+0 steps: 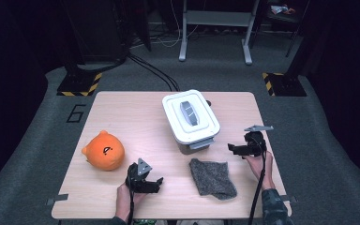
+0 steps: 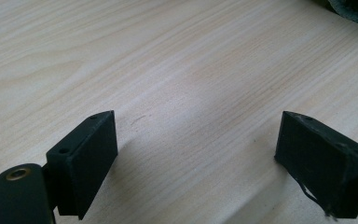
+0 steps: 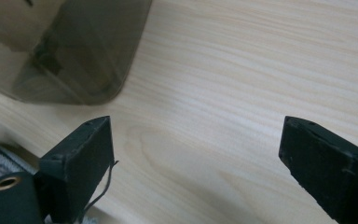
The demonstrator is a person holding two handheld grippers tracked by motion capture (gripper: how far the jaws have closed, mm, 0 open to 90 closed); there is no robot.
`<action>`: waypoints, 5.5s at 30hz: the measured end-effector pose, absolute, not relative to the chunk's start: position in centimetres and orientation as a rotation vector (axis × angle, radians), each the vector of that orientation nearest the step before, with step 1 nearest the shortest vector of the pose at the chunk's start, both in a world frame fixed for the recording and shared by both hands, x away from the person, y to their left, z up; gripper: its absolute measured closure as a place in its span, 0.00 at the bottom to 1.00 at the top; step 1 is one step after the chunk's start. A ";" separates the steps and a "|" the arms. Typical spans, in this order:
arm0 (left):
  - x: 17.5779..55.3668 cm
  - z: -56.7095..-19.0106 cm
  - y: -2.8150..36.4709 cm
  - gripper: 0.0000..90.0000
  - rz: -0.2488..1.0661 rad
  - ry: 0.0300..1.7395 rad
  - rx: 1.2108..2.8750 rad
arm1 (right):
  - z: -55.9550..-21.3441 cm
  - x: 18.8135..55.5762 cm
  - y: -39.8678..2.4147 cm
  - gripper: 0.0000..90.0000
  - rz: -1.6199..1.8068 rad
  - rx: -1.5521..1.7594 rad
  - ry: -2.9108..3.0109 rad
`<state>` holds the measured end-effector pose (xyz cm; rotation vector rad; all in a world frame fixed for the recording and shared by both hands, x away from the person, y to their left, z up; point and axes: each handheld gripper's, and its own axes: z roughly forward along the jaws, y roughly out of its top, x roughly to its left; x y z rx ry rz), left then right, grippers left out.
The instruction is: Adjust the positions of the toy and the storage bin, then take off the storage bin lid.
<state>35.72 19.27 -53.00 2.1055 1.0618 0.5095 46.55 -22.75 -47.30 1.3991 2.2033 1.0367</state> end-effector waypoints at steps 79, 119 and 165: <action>35.8 -52.9 19.4 0.14 0.490 1.049 2.125 | -37.2 52.5 -5.8 0.48 1.050 1.144 2.321; 35.8 -53.0 19.4 0.14 0.493 1.050 2.122 | -37.8 52.6 -4.0 0.75 1.029 1.228 2.235; 35.8 -52.9 19.4 0.14 0.477 1.049 2.125 | -33.5 51.1 -12.3 0.75 1.187 1.318 2.076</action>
